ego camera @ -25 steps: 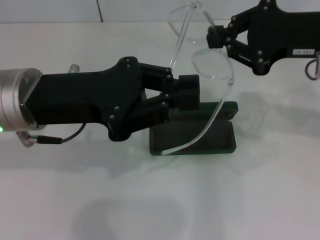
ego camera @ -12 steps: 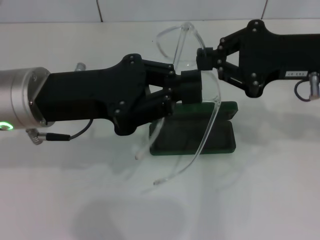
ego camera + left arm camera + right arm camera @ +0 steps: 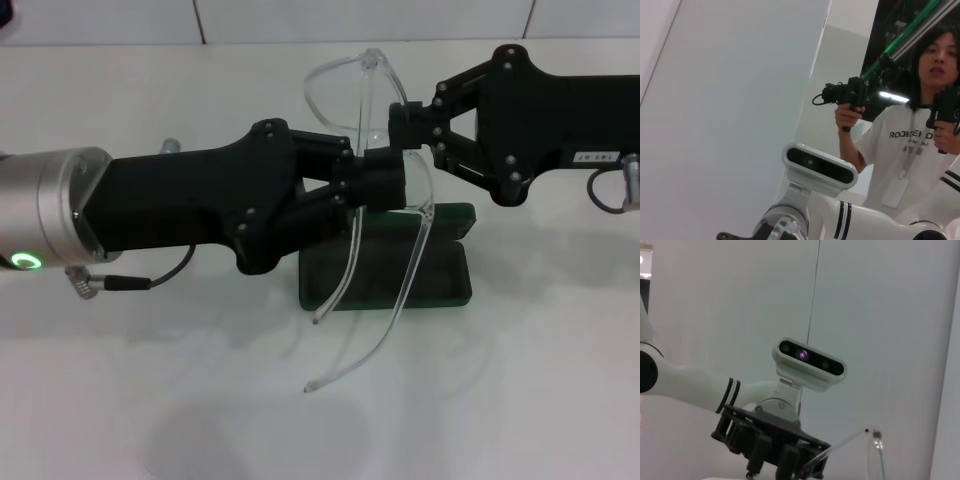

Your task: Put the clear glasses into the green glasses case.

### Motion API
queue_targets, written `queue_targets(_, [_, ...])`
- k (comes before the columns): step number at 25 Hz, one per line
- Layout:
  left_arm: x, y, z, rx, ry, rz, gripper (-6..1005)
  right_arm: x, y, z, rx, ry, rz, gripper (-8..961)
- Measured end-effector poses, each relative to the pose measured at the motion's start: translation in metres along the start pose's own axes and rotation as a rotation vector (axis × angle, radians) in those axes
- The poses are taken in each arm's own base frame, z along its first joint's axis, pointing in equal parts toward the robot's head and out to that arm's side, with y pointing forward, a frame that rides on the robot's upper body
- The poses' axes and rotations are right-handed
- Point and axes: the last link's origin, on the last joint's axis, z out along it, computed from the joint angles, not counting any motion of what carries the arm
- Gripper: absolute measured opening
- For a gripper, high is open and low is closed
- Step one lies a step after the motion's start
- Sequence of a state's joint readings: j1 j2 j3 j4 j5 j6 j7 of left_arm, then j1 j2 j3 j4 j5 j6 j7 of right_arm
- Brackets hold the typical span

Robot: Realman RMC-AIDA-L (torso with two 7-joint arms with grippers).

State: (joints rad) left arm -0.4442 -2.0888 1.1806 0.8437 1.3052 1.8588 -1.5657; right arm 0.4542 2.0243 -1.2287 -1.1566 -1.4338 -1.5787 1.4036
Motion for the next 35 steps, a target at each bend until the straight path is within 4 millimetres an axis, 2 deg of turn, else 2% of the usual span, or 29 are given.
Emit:
queue_targets(21, [-0.013, -0.009, -0.005, 0.080, 0.048, -0.027, 141, 0.001, 0.006, -0.001, -0.007, -0.042, -0.003, 42])
queue_targets(35, [-0.011, -0.009, -0.009, 0.088, 0.091, -0.023, 140, 0.007, 0.005, -0.007, 0.025, -0.065, 0.003, 41])
